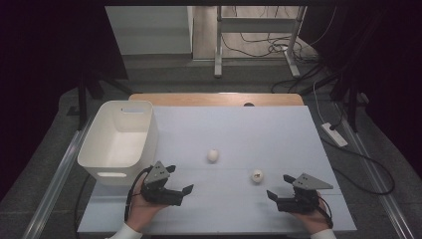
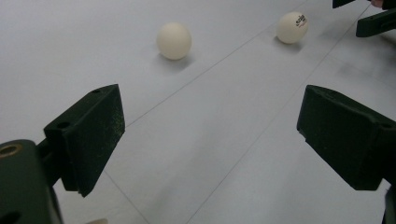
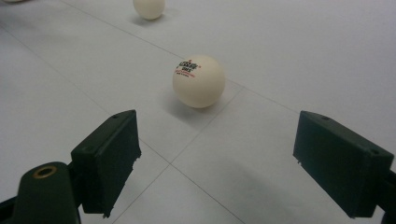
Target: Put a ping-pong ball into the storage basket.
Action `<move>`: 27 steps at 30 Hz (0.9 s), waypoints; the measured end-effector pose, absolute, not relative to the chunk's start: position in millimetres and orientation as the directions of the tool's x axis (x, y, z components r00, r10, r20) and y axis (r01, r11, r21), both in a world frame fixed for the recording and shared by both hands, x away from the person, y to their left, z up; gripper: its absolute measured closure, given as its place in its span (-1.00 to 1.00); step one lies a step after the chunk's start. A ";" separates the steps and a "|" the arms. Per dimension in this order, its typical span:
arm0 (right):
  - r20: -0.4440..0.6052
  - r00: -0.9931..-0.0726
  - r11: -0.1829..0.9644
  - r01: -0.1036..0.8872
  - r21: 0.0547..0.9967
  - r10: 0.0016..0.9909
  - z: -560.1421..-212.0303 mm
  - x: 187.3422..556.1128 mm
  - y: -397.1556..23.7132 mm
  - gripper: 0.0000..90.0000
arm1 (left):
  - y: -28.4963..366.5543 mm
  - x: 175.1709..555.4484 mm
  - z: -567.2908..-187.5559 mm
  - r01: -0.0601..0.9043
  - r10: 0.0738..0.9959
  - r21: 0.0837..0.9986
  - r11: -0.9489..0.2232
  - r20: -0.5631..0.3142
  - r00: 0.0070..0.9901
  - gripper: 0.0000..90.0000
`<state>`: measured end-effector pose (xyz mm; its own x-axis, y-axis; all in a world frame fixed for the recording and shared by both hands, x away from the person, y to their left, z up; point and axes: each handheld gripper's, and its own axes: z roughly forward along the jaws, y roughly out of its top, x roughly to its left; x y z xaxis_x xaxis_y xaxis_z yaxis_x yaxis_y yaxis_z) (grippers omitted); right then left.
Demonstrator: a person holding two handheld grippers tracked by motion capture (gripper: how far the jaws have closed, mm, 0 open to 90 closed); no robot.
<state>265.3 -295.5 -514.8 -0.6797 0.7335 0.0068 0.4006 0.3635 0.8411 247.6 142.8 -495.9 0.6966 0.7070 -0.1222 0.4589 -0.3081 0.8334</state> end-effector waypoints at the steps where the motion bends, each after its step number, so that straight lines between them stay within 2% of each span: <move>1: 0.007 -0.679 0.363 0.401 0.841 0.734 -514.9 265.3 -295.5 -0.69 | 142.0 248.3 -495.4 0.460 0.705 0.833 -0.309 -0.124 0.698 -0.81; 27: 0.003 -0.681 0.371 0.402 0.837 0.733 -516.1 266.2 -294.5 -0.69 | 119.0 276.3 -478.4 0.450 0.681 0.834 -0.319 -0.130 0.721 -0.80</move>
